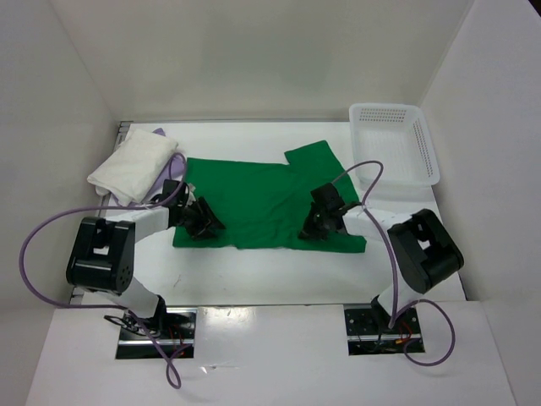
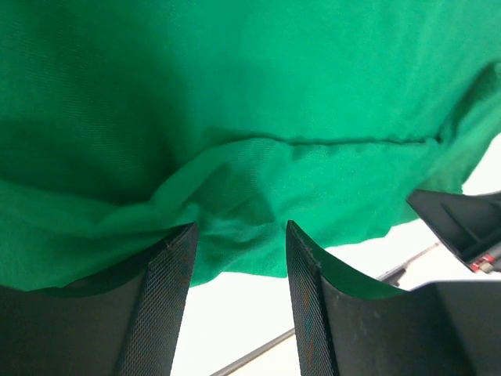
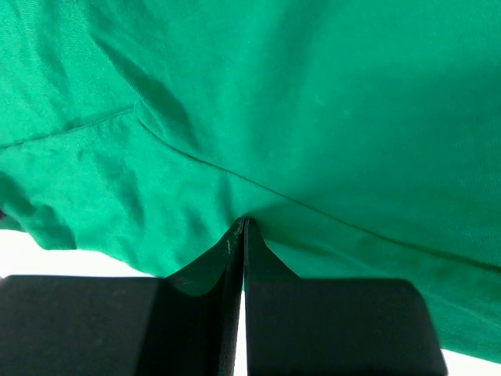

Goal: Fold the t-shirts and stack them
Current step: Pick up the 1/3-folded T-shirt from the center of the board.

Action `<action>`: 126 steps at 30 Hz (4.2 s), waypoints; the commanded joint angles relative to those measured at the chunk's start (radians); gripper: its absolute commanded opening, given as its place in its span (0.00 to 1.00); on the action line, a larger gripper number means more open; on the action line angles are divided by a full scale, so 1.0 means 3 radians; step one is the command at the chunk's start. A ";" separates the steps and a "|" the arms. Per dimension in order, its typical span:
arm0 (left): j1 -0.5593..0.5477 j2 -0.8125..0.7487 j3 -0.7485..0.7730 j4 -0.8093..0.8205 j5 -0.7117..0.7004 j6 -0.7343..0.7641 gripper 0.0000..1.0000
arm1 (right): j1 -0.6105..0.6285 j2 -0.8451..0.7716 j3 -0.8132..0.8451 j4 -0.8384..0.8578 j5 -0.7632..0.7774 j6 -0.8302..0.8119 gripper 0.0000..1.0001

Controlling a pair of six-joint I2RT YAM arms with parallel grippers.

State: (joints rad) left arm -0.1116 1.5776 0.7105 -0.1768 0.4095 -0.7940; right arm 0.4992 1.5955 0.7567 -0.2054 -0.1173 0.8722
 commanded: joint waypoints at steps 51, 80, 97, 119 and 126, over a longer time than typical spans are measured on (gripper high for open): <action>0.0648 0.1874 0.2546 0.0165 -0.1334 0.0412 0.56 | -0.0743 0.2029 0.3751 -0.0732 0.0376 -0.1215 0.19; 0.0449 0.1650 0.2500 0.0185 -0.1380 0.0382 0.06 | -0.1101 0.3226 0.5296 -0.1580 0.1286 -0.1082 0.42; 0.0449 0.1424 0.2310 0.0252 -0.1309 0.0382 0.00 | -0.1132 0.3768 0.6145 -0.2072 0.1138 -0.1077 0.24; 0.0449 0.1026 0.1952 0.0313 -0.1212 0.0290 0.00 | -0.1101 0.3211 0.5424 -0.1749 0.1010 -0.1016 0.01; 0.0449 0.0893 0.1922 0.0313 -0.1150 0.0290 0.00 | -0.1101 0.2853 0.5306 -0.1708 0.1010 -0.0985 0.00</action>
State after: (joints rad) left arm 0.0208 1.9057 1.2949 -0.1192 0.0441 -0.6926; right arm 0.1658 2.5843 2.3547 -0.7368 0.1848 0.5674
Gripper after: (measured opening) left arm 0.009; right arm 0.004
